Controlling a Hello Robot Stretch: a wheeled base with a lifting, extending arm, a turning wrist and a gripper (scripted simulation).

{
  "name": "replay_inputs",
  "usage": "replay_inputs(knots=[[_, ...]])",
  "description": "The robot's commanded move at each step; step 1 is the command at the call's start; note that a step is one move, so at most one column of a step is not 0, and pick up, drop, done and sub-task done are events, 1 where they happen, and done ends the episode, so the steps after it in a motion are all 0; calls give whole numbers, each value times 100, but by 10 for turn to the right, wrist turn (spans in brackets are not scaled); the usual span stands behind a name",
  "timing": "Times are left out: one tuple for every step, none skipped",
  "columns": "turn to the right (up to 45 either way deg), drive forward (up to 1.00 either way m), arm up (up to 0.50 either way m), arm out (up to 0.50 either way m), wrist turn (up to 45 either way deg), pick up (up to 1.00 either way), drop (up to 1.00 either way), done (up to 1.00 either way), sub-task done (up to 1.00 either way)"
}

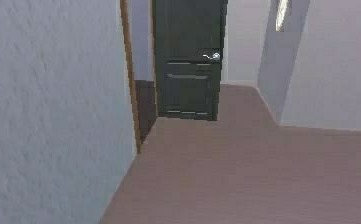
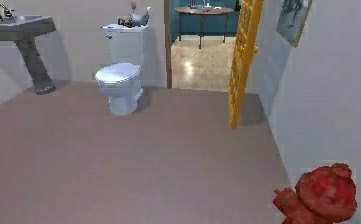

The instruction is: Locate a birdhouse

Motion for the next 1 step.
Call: replay_inputs(knots=[[0,100,0,0,0,0,0,0,0]])
